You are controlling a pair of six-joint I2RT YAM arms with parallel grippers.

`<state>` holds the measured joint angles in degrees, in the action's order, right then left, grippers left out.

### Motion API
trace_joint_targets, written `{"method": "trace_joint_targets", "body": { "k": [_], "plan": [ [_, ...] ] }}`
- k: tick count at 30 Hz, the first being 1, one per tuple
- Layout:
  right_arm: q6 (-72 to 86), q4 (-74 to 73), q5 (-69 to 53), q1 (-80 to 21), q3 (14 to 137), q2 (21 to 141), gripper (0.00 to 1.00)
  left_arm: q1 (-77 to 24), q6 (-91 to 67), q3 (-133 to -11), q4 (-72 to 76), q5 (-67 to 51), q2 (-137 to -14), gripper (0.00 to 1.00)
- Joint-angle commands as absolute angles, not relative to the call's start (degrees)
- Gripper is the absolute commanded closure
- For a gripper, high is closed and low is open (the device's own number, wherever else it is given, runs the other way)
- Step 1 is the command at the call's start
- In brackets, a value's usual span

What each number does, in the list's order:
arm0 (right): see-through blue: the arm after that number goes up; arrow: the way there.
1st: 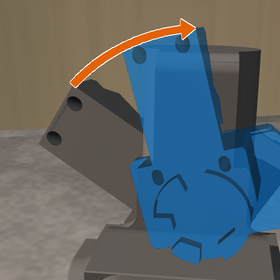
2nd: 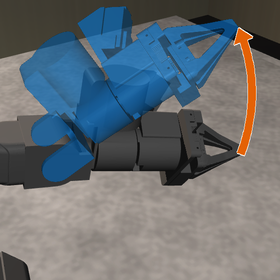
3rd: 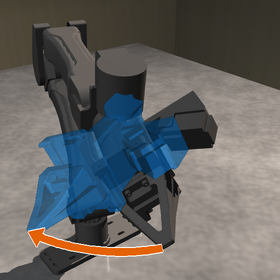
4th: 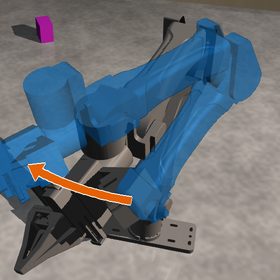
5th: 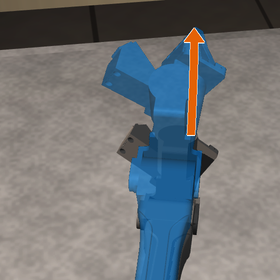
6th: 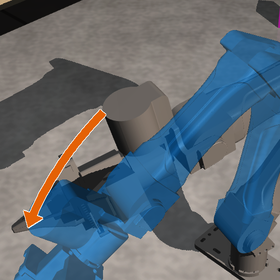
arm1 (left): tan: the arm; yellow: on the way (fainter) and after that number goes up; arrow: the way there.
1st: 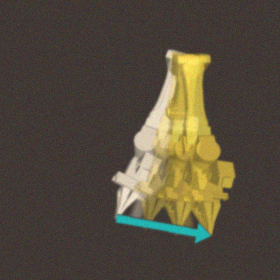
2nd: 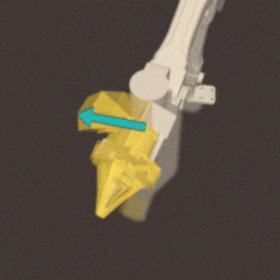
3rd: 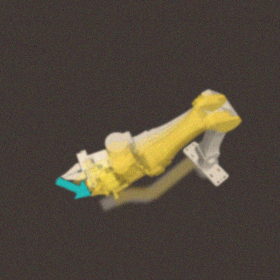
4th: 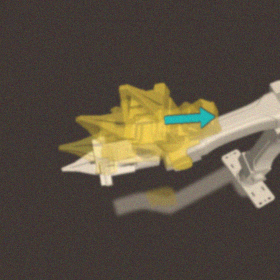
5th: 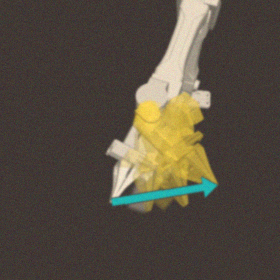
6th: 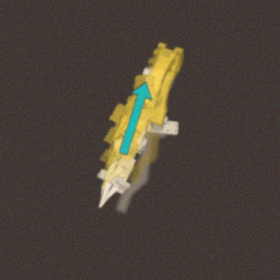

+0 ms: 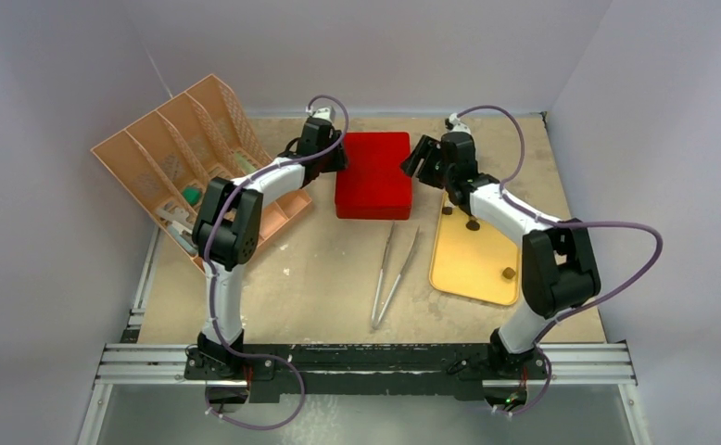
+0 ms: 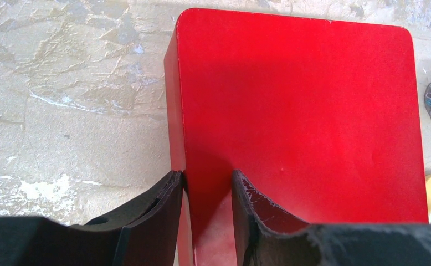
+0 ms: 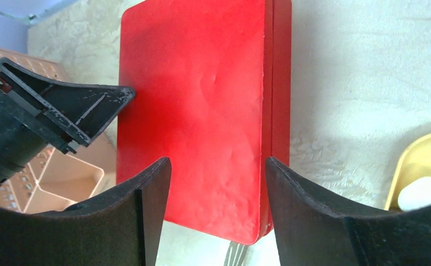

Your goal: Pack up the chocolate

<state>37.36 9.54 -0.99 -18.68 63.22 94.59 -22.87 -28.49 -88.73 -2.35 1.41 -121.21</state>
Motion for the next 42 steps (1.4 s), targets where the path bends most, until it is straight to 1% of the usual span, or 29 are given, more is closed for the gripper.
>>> {"method": "trace_joint_targets", "body": {
  "k": [1, 4, 9, 14, 17, 19, 21, 24, 26, 29, 32, 35, 38, 39, 40, 41, 42],
  "plan": [
    [31.5, 5.1, -2.9, -18.5, 68.6, 98.2, 0.36, -22.9, -28.7, -90.4, -2.9, 0.3, -123.1, 0.65],
    [29.8, 3.7, -2.9, -18.5, 71.0, 101.3, 0.42, -22.9, -28.9, -91.2, -3.6, 0.7, -123.5, 0.65],
    [27.7, -3.5, -0.2, -18.5, 74.5, 106.7, 0.51, -22.9, -29.3, -91.8, -4.8, 1.1, -124.0, 0.66],
    [28.2, -3.8, 4.5, -18.5, 72.0, 107.5, 0.61, -22.9, -30.1, -92.3, -5.6, 0.3, -123.4, 0.66],
    [28.4, -3.6, 5.3, -18.5, 71.5, 107.7, 0.67, -22.9, -30.9, -92.9, -6.1, 0.3, -122.3, 0.61],
    [28.3, -3.1, 6.0, -18.5, 71.3, 107.5, 0.69, -22.9, -31.6, -93.2, -6.2, 0.3, -121.6, 0.58],
    [28.4, -2.8, 6.7, -18.5, 70.8, 107.3, 0.69, -22.9, -32.4, -93.6, -6.6, 0.3, -121.1, 0.56],
    [28.7, -1.1, 5.8, -18.5, 69.6, 105.4, 0.58, -22.7, -33.7, -94.7, -8.8, 0.3, -120.8, 0.53],
    [27.9, 0.5, 1.2, -18.6, 71.2, 104.2, 0.53, -22.7, -34.0, -95.2, -10.3, 1.4, -120.3, 0.52],
    [23.6, -9.9, 0.1, -18.7, 81.7, 105.1, 0.52, -22.7, -33.6, -95.3, -12.0, 4.3, -119.4, 0.51],
    [21.6, -14.7, 0.9, -18.7, 85.8, 104.2, 0.55, -22.6, -33.3, -95.4, -13.1, 5.2, -118.8, 0.51],
    [20.9, -17.7, 3.6, -18.9, 86.3, 102.4, 0.62, -22.6, -33.6, -95.2, -13.2, 4.3, -118.4, 0.53],
    [20.4, -17.7, 3.9, -20.2, 84.6, 100.1, 0.79, -22.6, -34.2, -94.9, -13.4, 2.8, -118.2, 0.56],
    [20.3, -17.4, 3.6, -20.8, 84.1, 99.7, 0.90, -22.6, -34.4, -94.8, -13.4, 2.5, -118.1, 0.57],
    [20.2, -17.2, 3.0, -21.5, 83.7, 99.5, 0.96, -22.6, -34.5, -94.7, -13.4, 2.2, -118.0, 0.57],
    [20.1, -17.2, 2.7, -22.3, 83.7, 99.5, 1.00, -22.6, -34.6, -94.7, -13.4, 2.0, -118.0, 0.58],
    [20.0, -17.2, 2.6, -23.0, 83.6, 99.8, 1.00, -22.6, -34.6, -94.7, -13.4, 2.1, -118.2, 0.58]
  ]
}}
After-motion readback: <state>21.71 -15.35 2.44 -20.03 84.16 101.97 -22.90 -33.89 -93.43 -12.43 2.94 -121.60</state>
